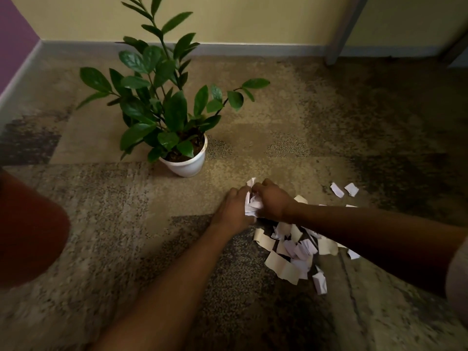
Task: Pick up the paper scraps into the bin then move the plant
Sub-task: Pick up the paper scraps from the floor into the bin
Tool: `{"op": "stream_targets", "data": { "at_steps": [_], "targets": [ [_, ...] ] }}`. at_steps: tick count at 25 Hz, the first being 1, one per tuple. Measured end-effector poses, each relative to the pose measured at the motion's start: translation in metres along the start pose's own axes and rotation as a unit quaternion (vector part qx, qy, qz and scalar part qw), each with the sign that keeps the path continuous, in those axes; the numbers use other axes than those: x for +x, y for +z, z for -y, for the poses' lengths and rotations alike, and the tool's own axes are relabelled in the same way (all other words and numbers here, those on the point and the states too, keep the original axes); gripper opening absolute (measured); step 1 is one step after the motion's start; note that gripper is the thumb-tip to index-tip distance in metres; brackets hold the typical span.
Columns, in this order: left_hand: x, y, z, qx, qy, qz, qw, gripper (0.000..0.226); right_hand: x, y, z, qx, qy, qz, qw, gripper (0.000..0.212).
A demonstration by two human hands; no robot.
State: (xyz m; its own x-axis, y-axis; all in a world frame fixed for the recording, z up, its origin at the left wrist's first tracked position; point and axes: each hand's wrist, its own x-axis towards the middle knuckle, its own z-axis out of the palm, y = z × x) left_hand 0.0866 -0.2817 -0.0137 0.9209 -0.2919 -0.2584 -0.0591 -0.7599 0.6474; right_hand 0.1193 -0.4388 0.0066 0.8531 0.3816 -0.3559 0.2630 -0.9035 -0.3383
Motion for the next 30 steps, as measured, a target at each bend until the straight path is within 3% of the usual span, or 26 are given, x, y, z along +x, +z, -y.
{"op": "stream_targets", "data": {
  "at_steps": [3,5,12,20,26,30],
  "targets": [
    [-0.008,-0.002,-0.003,0.008,0.02,-0.032,0.999,0.044,-0.005,-0.003,0.008,-0.001,0.005,-0.013,1.0,0.04],
    [-0.017,-0.009,-0.005,0.015,0.017,-0.057,0.998,0.028,-0.008,-0.008,0.016,0.005,0.012,-0.019,1.0,0.034],
    [-0.046,-0.067,-0.009,0.055,-0.037,-0.101,0.993,0.032,-0.021,-0.041,0.063,0.069,0.033,-0.064,0.995,0.027],
    [-0.113,-0.188,-0.014,0.043,-0.043,-0.18,0.982,0.035,-0.028,-0.095,0.167,0.133,-0.02,-0.118,0.984,0.007],
    [-0.174,-0.278,0.01,0.039,-0.088,-0.287,0.953,0.039,-0.018,-0.137,0.274,0.155,-0.102,-0.131,0.974,0.018],
    [-0.212,-0.321,0.026,0.022,-0.109,-0.353,0.929,0.026,-0.01,-0.153,0.339,0.162,-0.16,-0.141,0.963,0.022]
  ]
}}
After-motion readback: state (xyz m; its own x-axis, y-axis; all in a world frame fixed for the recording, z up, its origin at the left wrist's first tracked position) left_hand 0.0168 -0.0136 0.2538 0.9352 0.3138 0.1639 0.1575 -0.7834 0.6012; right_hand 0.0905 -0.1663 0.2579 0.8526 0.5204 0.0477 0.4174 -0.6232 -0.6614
